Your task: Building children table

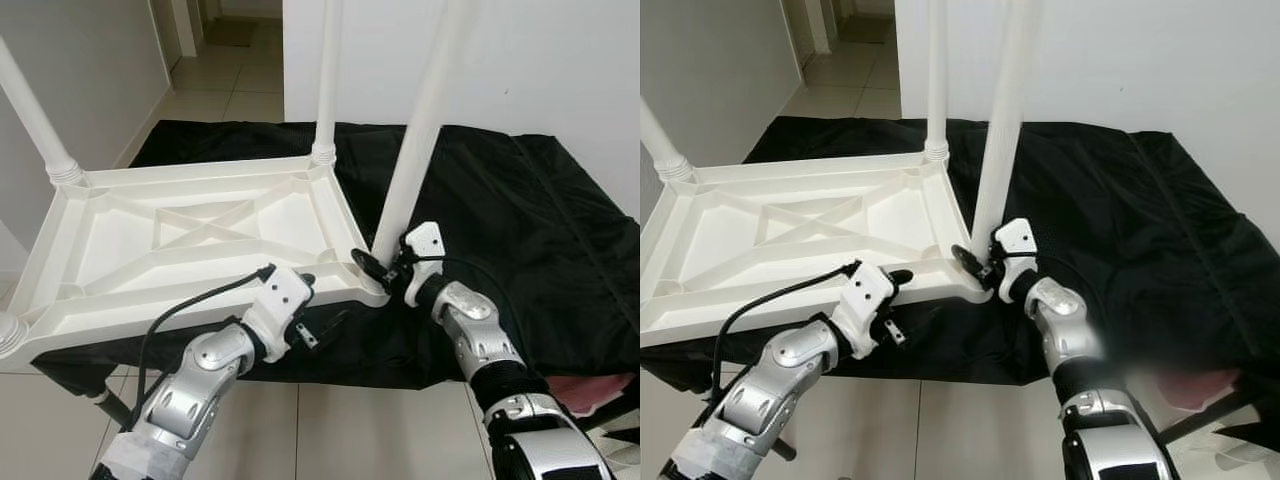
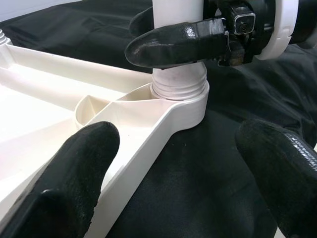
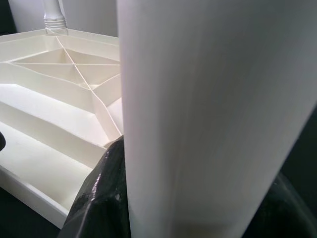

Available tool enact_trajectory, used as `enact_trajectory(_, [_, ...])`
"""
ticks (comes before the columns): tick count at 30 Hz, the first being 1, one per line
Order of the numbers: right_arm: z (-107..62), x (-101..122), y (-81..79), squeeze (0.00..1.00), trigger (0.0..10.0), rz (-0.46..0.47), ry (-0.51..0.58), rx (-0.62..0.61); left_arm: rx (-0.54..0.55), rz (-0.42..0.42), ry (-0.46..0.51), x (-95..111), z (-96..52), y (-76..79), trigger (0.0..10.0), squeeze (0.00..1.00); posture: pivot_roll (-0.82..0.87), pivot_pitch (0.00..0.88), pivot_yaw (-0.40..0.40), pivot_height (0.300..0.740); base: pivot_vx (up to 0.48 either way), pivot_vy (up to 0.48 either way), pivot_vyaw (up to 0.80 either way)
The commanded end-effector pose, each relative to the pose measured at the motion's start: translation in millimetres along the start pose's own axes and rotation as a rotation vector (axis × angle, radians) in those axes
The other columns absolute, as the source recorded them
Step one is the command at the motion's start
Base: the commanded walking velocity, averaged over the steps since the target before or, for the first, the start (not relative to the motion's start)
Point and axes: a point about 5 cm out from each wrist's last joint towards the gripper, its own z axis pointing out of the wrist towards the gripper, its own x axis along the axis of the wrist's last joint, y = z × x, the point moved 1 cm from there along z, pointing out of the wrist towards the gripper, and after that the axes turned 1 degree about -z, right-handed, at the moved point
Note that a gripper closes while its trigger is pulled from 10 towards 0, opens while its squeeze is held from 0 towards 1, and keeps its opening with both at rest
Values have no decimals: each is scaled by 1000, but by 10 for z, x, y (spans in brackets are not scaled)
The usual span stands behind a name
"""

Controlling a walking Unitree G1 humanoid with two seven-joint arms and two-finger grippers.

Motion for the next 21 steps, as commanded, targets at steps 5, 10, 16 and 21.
enact_trajectory(5, [-8,22,30,0,10000,-12,3,-23,-60,5,-9,0,20,26,10000,0,40,7,-37,740,0,0,0])
enact_trajectory(10, [3,-15,32,0,10000,39,-28,-113,-54,4,-7,-5,33,23,10000,0,36,1,-43,740,0,0,0])
enact_trajectory(16, [32,-22,-98,0,10000,158,-19,-270,-55,1,-4,-7,43,40,10000,0,35,0,-44,740,0,0,0])
enact_trajectory(21, [7,-58,-174,0,10000,188,-38,-449,-53,2,-4,-6,44,26,10000,0,35,0,-45,740,0,0,0])
